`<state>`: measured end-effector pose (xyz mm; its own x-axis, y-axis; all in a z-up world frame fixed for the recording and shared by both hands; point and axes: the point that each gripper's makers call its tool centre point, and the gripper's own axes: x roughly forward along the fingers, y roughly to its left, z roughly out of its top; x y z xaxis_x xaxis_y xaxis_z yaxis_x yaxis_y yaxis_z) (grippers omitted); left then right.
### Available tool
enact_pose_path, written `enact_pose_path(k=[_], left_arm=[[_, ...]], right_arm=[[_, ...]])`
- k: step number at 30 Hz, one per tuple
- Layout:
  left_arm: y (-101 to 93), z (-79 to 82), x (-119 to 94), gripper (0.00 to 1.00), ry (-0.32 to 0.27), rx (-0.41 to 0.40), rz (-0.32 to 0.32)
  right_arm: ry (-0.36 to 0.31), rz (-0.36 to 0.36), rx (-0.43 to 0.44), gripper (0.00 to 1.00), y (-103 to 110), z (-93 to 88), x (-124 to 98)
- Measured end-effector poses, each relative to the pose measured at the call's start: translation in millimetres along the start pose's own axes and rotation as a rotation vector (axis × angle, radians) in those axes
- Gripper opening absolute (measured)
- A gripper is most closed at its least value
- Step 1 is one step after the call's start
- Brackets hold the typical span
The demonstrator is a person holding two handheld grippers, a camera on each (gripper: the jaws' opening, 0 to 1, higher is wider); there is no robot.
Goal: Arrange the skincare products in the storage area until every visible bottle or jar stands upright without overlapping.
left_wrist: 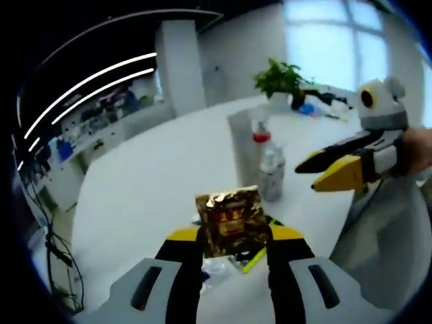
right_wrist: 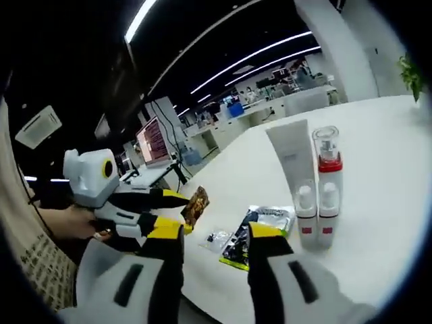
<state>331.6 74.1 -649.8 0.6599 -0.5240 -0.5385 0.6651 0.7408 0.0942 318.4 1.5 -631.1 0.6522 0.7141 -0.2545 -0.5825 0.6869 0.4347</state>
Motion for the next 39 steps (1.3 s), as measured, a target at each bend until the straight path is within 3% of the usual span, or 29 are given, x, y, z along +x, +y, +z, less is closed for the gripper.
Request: enact_pose_path(k=[7, 15, 20, 30, 32, 33, 36, 39], left_arm=[[-14.6, 5.6, -1.8, 0.34, -0.015, 0.018, -0.037], [-21.4, 8.7, -3.0, 0.34, -0.022, 0.021, -0.060], [-22.4, 10.9, -2.8, 0.34, -0.028, 0.021, -0.067], [-19.7, 7.5, -2.6, 0.37, -0.030, -0.030, -0.094], [-20.5, 5.7, -3.2, 0.38, -0.035, -0.081, -0.119], [-20.0, 5.1, -3.8, 0.39, -0.046, -0.145, -0.140], [-8.8, -0.8, -6.3, 0.39, -0.049, -0.184, -0.138], [-5.7, -3.4, -9.7, 0.37, -0.059, -0.280, -0.188]], right_arm=[[-0.018, 0.024, 0.122, 0.25, 4.6, -0.6, 11.2], [-0.015, 0.046, 0.168, 0.19, 9.7, -1.6, 20.3], [-0.017, 0.064, 0.223, 0.02, 14.1, -0.8, 24.2], [-0.017, 0.077, 0.275, 0.01, 15.2, -0.7, 24.7], [-0.019, 0.077, 0.283, 0.01, 13.6, 0.8, 25.0], [-0.019, 0.078, 0.284, 0.01, 13.0, 1.6, 25.3], [-0.019, 0.080, 0.289, 0.01, 11.9, 3.7, 26.6], [-0.014, 0.084, 0.286, 0.01, 11.7, 4.4, 28.6]])
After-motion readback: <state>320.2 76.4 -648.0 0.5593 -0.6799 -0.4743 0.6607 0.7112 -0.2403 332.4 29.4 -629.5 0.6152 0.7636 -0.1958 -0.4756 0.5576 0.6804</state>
